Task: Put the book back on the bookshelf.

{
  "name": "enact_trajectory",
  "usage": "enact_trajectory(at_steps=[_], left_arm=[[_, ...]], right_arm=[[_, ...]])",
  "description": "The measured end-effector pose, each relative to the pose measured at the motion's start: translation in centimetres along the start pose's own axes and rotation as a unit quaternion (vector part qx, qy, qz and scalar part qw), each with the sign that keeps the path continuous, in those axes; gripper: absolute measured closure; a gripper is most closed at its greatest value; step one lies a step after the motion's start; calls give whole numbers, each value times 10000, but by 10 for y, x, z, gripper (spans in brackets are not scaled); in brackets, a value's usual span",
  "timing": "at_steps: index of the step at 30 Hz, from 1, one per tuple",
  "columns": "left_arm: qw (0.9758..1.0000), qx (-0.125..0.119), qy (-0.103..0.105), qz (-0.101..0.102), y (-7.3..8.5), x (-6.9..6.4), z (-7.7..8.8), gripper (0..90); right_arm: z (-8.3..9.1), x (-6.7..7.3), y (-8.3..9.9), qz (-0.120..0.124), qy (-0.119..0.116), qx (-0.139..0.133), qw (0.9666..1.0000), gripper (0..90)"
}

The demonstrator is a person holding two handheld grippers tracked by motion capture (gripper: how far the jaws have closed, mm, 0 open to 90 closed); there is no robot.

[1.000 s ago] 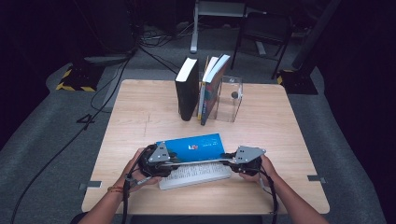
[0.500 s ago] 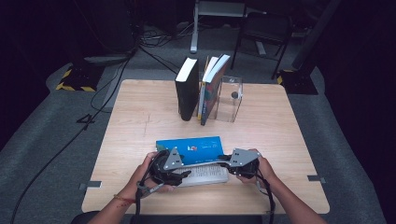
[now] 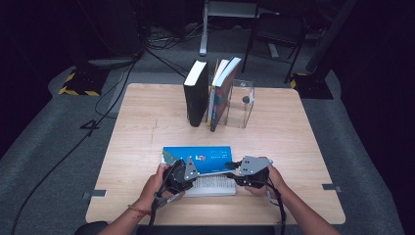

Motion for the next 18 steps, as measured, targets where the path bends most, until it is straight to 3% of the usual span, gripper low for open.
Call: enact_trajectory(at_steps=[1,3,4,8,11,13,15,18], left_arm=[[10000,-49,22,37,0,1,1,726],[9999,-77,97,33,1,4,2,741],[9999,-90,112,27,1,4,2,743],[9997,-74,208,137,1,7,2,719],[9996,49,113,239,0,7,1,601],[9998,100,-53,138,-4,2,1,515],[9997,145,-209,9,-8,-3,3,502],[9996,102,-258,74,-13,-7,3,558]], right_arm=[[-1,-2,2,-64,21,47,10000,563],[-5,-8,9,-172,-7,119,9998,592],[-5,-10,12,-108,96,28,9999,680],[-3,-9,11,83,127,2,9999,727],[-1,-5,8,152,195,48,9997,755],[3,-3,4,172,314,59,9993,780],[6,-2,1,143,388,44,9991,780],[8,0,-1,119,448,100,9989,779]])
Point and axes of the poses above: each handheld gripper's, and its own axes: z roughly backward along the jaws, y roughly out of its underside, x roughly to its left, the point moved 2 cm from there along -z, roughly forward along the jaws, and after that the axes turned 5 degrees about -y, right-handed, at the moved point
